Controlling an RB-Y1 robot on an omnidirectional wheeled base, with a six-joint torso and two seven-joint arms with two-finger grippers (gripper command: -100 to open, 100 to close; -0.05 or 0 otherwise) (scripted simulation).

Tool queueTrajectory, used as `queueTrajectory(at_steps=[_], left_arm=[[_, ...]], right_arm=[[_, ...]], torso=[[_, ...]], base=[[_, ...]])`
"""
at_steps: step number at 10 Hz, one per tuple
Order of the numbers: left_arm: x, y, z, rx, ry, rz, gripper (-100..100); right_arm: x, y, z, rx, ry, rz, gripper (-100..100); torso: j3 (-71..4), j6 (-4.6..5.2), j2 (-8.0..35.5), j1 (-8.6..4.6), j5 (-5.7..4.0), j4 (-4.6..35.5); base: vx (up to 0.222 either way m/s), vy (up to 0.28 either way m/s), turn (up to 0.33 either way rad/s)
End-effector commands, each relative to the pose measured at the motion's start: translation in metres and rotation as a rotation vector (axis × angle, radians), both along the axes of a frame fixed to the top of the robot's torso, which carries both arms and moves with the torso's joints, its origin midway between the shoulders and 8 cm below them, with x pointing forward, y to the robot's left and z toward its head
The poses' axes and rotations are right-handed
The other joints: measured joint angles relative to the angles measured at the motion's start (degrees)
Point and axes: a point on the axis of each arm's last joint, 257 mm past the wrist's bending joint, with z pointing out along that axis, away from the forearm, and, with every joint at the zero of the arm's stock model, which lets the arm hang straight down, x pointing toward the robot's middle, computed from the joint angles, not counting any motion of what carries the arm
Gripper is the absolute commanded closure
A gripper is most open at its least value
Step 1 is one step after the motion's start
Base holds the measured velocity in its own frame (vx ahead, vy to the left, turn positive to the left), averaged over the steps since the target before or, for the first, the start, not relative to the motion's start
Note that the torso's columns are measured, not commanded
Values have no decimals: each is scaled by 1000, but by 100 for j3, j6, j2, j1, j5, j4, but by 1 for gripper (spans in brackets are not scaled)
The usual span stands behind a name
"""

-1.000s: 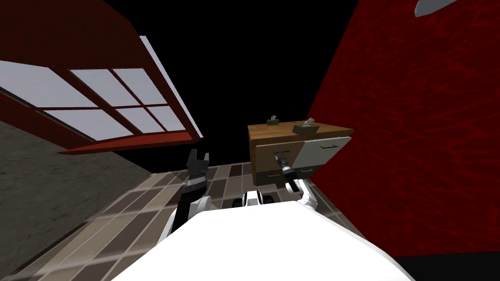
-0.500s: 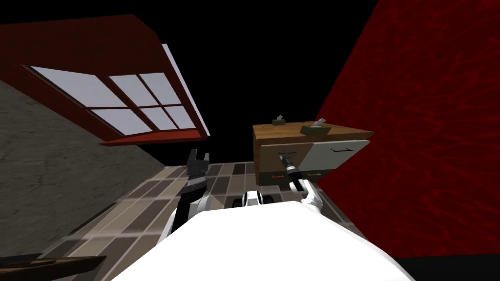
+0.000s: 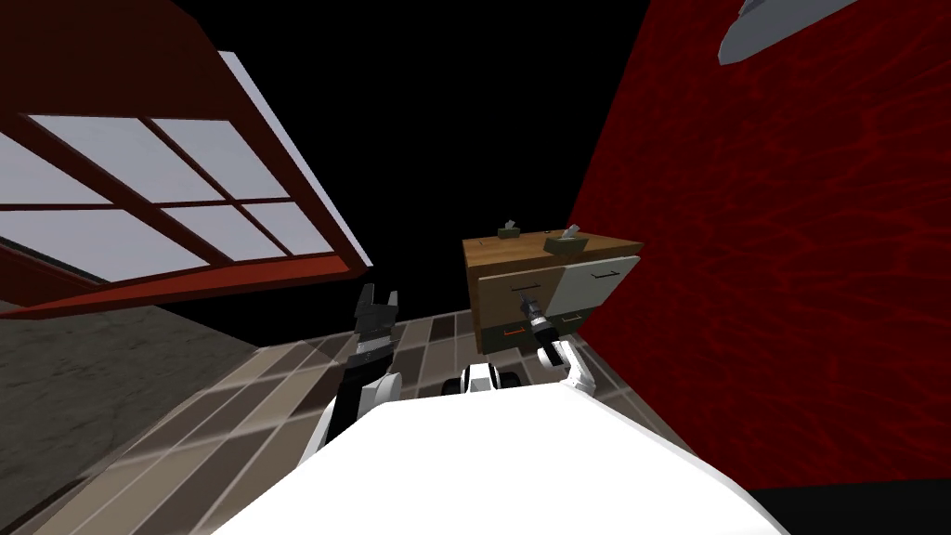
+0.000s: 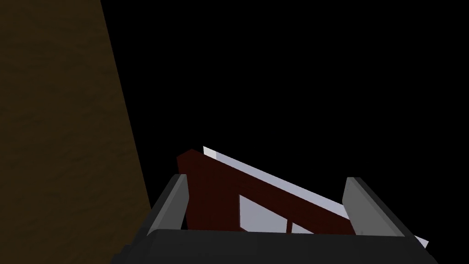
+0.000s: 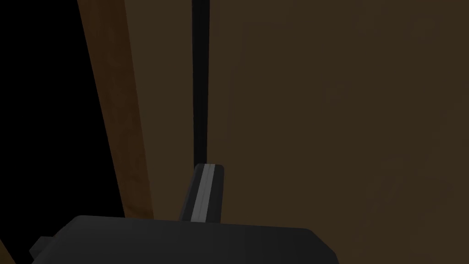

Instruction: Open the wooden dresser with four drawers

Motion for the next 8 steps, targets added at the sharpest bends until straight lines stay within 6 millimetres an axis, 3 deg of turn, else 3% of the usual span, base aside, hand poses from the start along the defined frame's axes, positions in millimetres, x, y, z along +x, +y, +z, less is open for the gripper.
queueTrajectory(at_steps=[1,2,8], left_arm=[[0,0,0,0,0,0,0],[0,0,0,0,0,0,0],[0,0,0,0,0,0,0]], right_arm=[[4,18,-3,2,0,29,100],[4,10,-3,-47,3,41,-100],[7,-20,4,-171,16,57,-100]], torso=[[6,3,9,1,1,3],[11,0,17,8,3,5],[4,3,6,-2,0,2]], base=[[15,-20,-46],[3,-2,14],[-8,4,4]])
